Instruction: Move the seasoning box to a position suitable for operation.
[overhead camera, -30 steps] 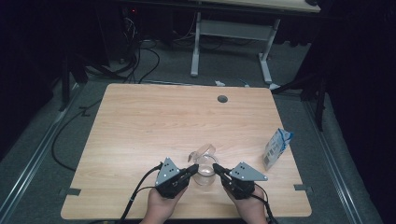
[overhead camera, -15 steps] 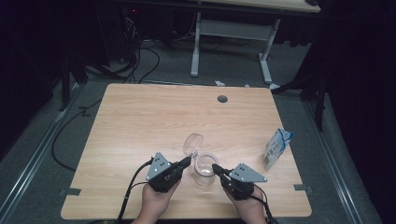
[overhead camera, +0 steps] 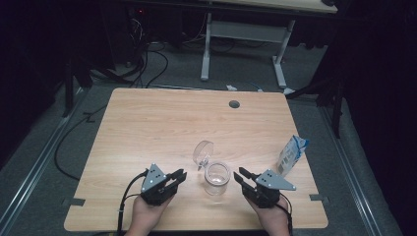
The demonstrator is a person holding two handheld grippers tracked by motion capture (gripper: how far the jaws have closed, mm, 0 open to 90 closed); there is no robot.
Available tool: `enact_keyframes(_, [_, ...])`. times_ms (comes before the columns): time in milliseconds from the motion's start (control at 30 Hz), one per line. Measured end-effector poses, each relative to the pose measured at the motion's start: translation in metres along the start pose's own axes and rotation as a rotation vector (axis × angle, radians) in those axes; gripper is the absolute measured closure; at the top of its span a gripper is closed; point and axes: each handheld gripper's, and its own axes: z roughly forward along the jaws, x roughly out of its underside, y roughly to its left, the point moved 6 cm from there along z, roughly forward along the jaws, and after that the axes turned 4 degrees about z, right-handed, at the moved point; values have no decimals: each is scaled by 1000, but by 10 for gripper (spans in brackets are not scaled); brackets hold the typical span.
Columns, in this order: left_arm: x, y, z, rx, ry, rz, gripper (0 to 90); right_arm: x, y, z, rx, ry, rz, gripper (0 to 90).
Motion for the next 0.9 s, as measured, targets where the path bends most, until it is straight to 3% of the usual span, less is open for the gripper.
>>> enact_keyframes(33, [7, 6, -4, -19, 16, 4, 708, 4, -9, 0, 21, 12, 17, 651])
enact_keyframes(167, [24, 22, -9, -102, 53, 28, 663, 9, -16, 0, 46, 21, 35, 613])
enact_keyframes(233, [25, 27, -10, -121, 46, 16, 622, 13, -21, 0, 60, 28, 48, 593])
enact_keyframes(467, [27, 27, -9, -136, 49, 44, 550, 28, -31, -1, 99, 61, 73, 530])
enact_keyframes(600, [26, 30, -6, -115, 56, 16, 541, 37, -36, -3, 125, 84, 70, 498])
enact_keyframes(900, [29, 31, 0, -106, 64, 6, 515, 50, -51, -25, 180, 78, 90, 480])
